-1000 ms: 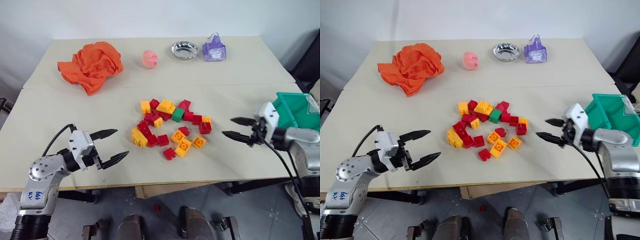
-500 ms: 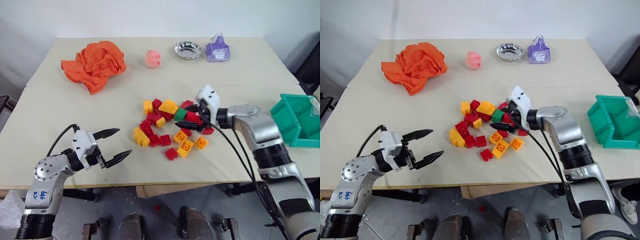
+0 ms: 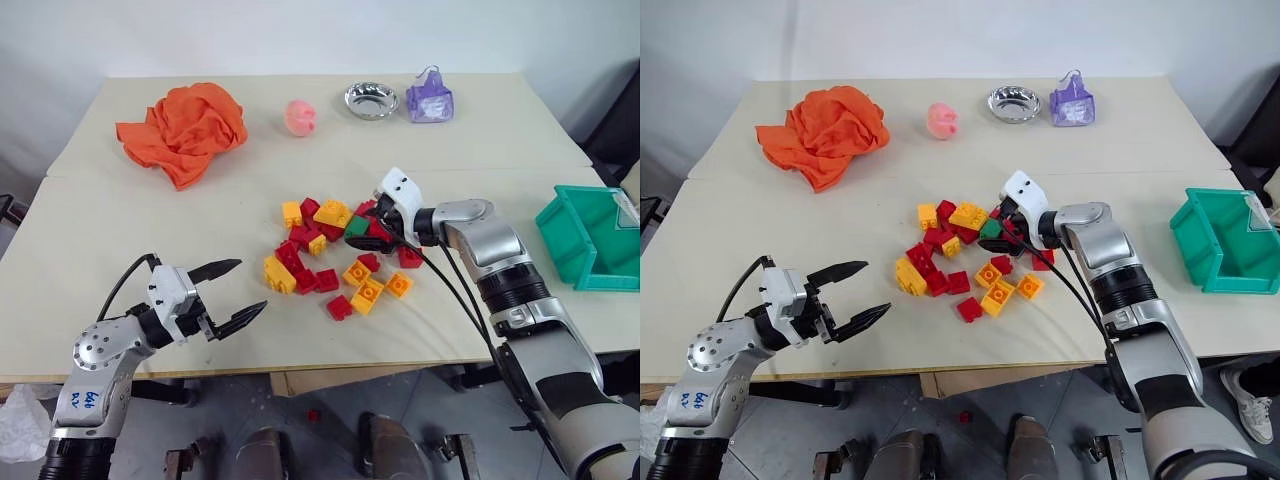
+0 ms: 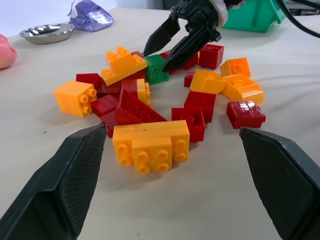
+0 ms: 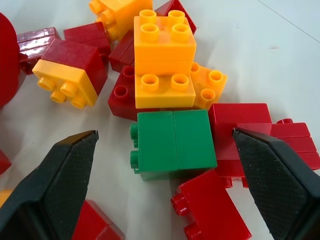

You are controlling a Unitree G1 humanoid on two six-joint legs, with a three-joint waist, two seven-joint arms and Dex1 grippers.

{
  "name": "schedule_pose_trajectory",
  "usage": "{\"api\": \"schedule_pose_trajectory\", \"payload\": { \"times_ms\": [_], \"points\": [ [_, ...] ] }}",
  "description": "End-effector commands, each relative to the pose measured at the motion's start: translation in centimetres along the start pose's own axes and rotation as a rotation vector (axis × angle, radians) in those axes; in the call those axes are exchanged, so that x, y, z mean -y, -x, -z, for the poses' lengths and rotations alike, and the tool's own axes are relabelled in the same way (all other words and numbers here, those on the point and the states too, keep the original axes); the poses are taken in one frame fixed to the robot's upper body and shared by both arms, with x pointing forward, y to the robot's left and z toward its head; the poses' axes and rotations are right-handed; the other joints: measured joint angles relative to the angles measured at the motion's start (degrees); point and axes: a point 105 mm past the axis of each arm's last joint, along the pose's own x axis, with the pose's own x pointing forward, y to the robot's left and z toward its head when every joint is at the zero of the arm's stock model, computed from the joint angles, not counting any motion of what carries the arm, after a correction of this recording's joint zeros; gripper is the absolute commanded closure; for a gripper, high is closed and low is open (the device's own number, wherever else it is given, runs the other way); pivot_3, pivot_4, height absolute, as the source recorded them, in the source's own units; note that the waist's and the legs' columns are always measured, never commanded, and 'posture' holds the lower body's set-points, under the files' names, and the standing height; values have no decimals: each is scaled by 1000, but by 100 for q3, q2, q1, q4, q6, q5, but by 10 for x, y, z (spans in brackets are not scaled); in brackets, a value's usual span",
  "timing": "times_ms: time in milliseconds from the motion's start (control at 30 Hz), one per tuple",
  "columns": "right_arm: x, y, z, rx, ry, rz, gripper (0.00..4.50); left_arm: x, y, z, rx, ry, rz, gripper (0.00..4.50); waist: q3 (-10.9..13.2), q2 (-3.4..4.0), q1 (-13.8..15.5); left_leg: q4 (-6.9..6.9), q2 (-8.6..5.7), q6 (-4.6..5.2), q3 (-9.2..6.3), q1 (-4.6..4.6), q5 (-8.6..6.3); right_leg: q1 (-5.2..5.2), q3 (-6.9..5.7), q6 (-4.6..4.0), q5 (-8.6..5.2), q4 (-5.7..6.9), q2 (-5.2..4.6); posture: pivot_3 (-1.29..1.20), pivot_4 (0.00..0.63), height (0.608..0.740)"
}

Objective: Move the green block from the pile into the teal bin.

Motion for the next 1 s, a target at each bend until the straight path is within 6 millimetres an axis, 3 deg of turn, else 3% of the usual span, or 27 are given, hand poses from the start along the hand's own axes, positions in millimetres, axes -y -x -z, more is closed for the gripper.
{"api": "schedule_pose_trajectory", "payload": {
  "times_ms": [33, 200, 367, 500, 600, 667, 833, 933, 1000],
  "points": [
    [-9, -5, 1, -34, 26, -49, 650, 2, -5, -10, 30, -38, 32, 0, 0, 0, -10, 0, 0, 0, 0, 0, 0, 0, 0, 0, 0, 0, 0, 0, 150, 740],
    [-11, -6, -1, -42, 59, -54, 2355, 4, -14, -12, 44, -35, 78, 0, 0, 0, -18, -1, 0, 0, 0, -2, 0, -1, 0, 0, 0, -1, 1, 0, 150, 740],
    [-5, -1, -11, 36, 105, -8, 2477, 4, -20, -13, 55, -34, 100, 0, 0, 0, -14, -1, 0, 0, 0, -2, 0, -1, 0, 0, 0, -2, 0, 0, 150, 740],
    [2, 20, -25, 162, 155, 10, 2477, 8, -27, -15, 73, -29, 131, 0, 0, 0, 6, -1, -1, 0, 1, -3, 0, -1, 0, 0, 0, -5, 1, 0, 150, 740],
    [9, 55, -40, 315, 180, 21, 2477, 12, -35, -17, 92, -19, 165, 0, 1, 0, 71, -1, -2, 0, 0, -6, 0, -1, -2, 0, 0, -8, 0, 0, 150, 740],
    [19, 85, -39, 375, 214, 71, 2477, 15, -42, -17, 102, -11, 191, 0, 1, -1, 103, -1, -3, 0, -1, -7, 0, 1, -3, 1, 0, -11, 0, 0, 150, 740],
    [65, 184, -14, 406, 217, 430, 2477, 23, -67, -20, 159, 9, 257, 0, 1, -1, 190, 0, -3, 1, 0, -3, 0, 5, -3, 1, 1, -13, 0, 0, 150, 740],
    [76, 228, -1, 386, 218, 593, 2477, 26, -78, -27, 209, -11, 273, 0, 1, 0, 218, 2, -4, 1, -1, -7, 0, 7, -7, 2, 1, -21, 1, 0, 150, 740],
    [87, 272, 16, 331, 228, 782, 2477, 29, -87, -35, 248, -1, 295, 0, 1, 0, 189, 1, -4, 1, 1, -4, 0, 7, -4, 3, 2, -20, 1, 0, 150, 740]
  ]
}}
